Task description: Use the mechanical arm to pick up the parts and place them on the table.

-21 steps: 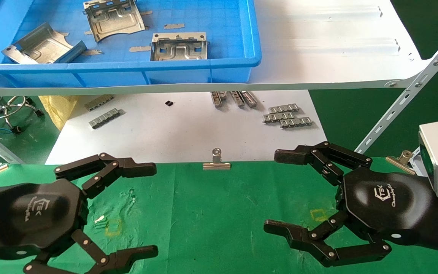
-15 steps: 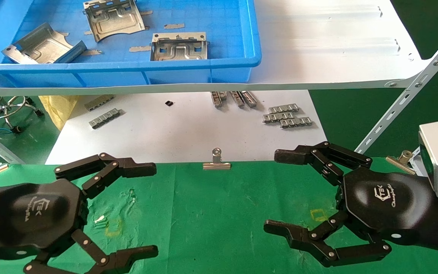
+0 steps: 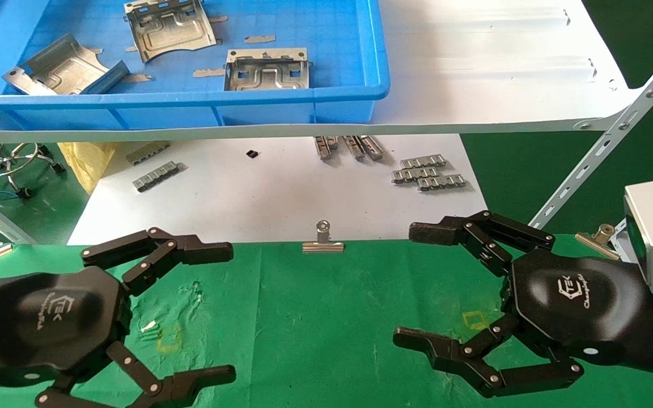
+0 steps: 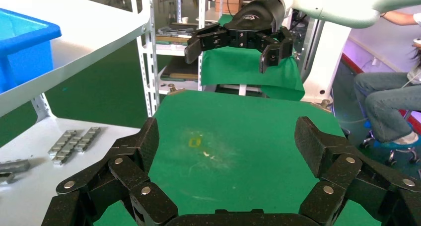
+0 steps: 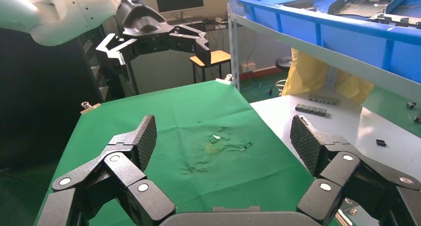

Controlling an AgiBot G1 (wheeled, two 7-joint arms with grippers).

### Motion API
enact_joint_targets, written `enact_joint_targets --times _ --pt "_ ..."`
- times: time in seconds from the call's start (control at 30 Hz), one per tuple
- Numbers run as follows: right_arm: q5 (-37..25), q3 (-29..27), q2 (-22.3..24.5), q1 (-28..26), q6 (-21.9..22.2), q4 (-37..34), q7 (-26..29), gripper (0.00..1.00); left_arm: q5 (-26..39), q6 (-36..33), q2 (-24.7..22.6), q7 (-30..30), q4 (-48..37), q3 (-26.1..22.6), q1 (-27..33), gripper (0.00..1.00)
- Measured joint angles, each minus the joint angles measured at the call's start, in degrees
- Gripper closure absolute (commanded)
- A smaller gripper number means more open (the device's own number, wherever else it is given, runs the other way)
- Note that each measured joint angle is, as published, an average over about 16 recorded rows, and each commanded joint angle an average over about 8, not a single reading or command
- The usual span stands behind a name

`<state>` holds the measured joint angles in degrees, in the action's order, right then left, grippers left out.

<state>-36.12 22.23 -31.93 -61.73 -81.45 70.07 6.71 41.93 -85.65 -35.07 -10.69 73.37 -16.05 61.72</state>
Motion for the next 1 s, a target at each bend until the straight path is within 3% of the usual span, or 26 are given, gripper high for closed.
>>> enact_joint_targets --times 0.83,1.0 --pt "0.0 0.0 0.0 0.0 0.0 0.0 0.0 0.0 0.0 0.0 0.0 0.0 0.0 0.0 0.0 0.0" --pt "0.0 0.0 0.0 0.0 0.0 0.0 0.0 0.63 0.0 0.0 0.0 0.0 0.0 0.0 0.0 0.0"
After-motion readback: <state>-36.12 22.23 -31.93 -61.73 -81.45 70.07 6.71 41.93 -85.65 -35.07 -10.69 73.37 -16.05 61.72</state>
